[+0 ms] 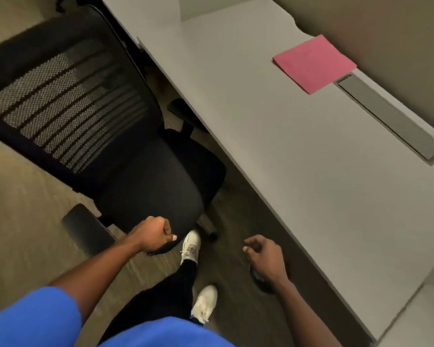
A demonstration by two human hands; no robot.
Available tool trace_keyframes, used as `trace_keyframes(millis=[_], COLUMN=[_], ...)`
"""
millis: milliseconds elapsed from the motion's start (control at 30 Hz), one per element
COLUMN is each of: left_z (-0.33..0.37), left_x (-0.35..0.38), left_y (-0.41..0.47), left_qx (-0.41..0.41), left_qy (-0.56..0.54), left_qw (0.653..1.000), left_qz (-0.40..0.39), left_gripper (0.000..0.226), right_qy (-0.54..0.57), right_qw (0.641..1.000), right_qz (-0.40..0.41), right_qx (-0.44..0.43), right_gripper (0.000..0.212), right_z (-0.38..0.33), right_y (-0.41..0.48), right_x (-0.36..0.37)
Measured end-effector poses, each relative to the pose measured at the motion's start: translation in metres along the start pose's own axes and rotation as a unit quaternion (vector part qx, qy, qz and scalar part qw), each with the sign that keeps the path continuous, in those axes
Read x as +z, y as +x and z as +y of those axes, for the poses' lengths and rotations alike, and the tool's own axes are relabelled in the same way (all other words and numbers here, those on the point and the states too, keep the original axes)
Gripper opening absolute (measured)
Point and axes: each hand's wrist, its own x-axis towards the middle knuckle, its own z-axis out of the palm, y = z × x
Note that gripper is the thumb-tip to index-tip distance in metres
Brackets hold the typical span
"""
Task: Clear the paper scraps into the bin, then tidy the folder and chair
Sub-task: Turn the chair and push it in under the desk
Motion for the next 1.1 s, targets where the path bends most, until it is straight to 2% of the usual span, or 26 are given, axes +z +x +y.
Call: trace_keyframes(millis=[267, 400, 600, 967, 1100], left_z=[-0.052, -0.087, -0.127, -0.220, -0.263], left_x=[0.063, 0.079, 0.092, 0.034, -0.020], left_y=[-0.082, -0.110, -0.137, -0.127, -0.110], left_qx=[-0.027, -0.064, -0.077, -0.059, -0.034], left_qy=[-0.016, -0.040, -0.081, -0.074, -0.057], left_qw=[1.000, 0.997, 0.993, 0.994, 0.995], left_qz=[0.002, 0.014, 0.022, 0.053, 0.078], left_gripper=[0.035, 0.034, 0.034, 0.027, 0.023], right_qy=[-0.013, -0.025, -0.055, -0.072, -0.076], right_qw=[0.996, 0.995, 0.991, 0.991, 0.992], right_qz=[-0.082, -0.086, -0.108, -0.086, -0.064], right_qx=[-0.031, -0.042, -0.057, -0.070, -0.072], right_gripper=[0.015, 0.015, 0.009, 0.015, 0.031], right_z=[0.013, 0.007, -0.010, -0.099, -0.146], right_y=[-0.058, -0.077, -0.092, -0.078, -0.074], right_x=[0.056, 0.082, 0.126, 0.201, 0.242])
